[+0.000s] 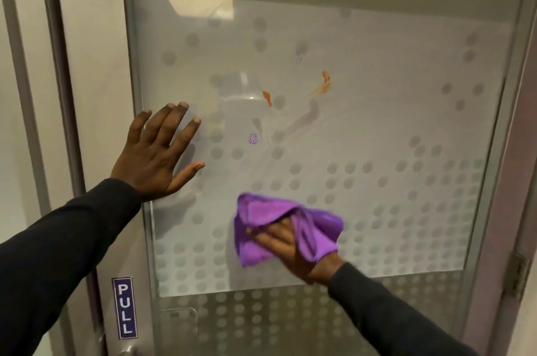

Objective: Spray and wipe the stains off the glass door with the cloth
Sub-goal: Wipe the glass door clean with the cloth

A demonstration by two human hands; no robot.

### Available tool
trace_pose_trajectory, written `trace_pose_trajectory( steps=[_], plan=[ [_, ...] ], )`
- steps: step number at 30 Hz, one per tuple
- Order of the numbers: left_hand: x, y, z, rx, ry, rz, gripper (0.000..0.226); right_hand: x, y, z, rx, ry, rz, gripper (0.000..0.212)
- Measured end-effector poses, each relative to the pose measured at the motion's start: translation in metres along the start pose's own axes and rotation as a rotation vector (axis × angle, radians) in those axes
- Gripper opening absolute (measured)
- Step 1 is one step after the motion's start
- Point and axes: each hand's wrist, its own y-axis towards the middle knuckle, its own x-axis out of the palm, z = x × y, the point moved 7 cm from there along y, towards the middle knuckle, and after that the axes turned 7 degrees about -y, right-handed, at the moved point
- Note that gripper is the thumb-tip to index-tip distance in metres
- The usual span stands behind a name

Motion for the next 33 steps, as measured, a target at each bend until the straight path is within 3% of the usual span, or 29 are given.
trace_pose_trajectory(
  steps=[5, 8, 10, 14, 17, 20, 24, 27, 30, 33],
  plan=[
    [-0.002, 0.000, 0.000, 0.001, 0.019, 0.011, 0.080, -0.092, 0.051, 0.105, 0.476, -0.105, 0.354, 0.064],
    [-0.002, 0.000, 0.000, 0.010, 0.034, 0.021, 0.079, -0.102, 0.072, 0.107, 0.633, -0.143, 0.415, 0.084],
    [-0.003, -0.001, 0.000, 0.016, 0.038, 0.027, 0.079, -0.082, 0.079, 0.080, 0.568, -0.135, 0.365, 0.080],
    [-0.003, -0.002, 0.001, 0.013, 0.033, 0.034, 0.078, -0.020, 0.057, 0.004, 0.140, -0.125, 0.138, 0.065],
    [-0.003, -0.002, 0.000, 0.011, 0.039, 0.024, 0.079, -0.007, 0.032, 0.002, 0.125, -0.132, 0.073, 0.068],
    [-0.002, -0.002, 0.000, 0.008, 0.038, 0.029, 0.078, -0.028, 0.023, 0.043, 0.345, -0.178, 0.119, 0.079],
    [0.000, -0.002, 0.000, 0.004, 0.044, 0.024, 0.079, -0.082, 0.025, 0.121, 0.792, -0.408, 0.228, 0.092],
    [0.002, -0.003, -0.001, 0.001, 0.046, 0.017, 0.080, -0.103, 0.045, 0.144, 0.967, -0.413, 0.299, 0.097],
    [0.004, -0.004, -0.002, -0.002, 0.042, 0.012, 0.080, -0.091, 0.068, 0.120, 0.894, -0.401, 0.297, 0.091],
    [0.002, -0.004, -0.002, -0.002, 0.038, 0.012, 0.079, -0.046, 0.077, 0.058, 0.558, -0.351, 0.187, 0.081]
  ],
)
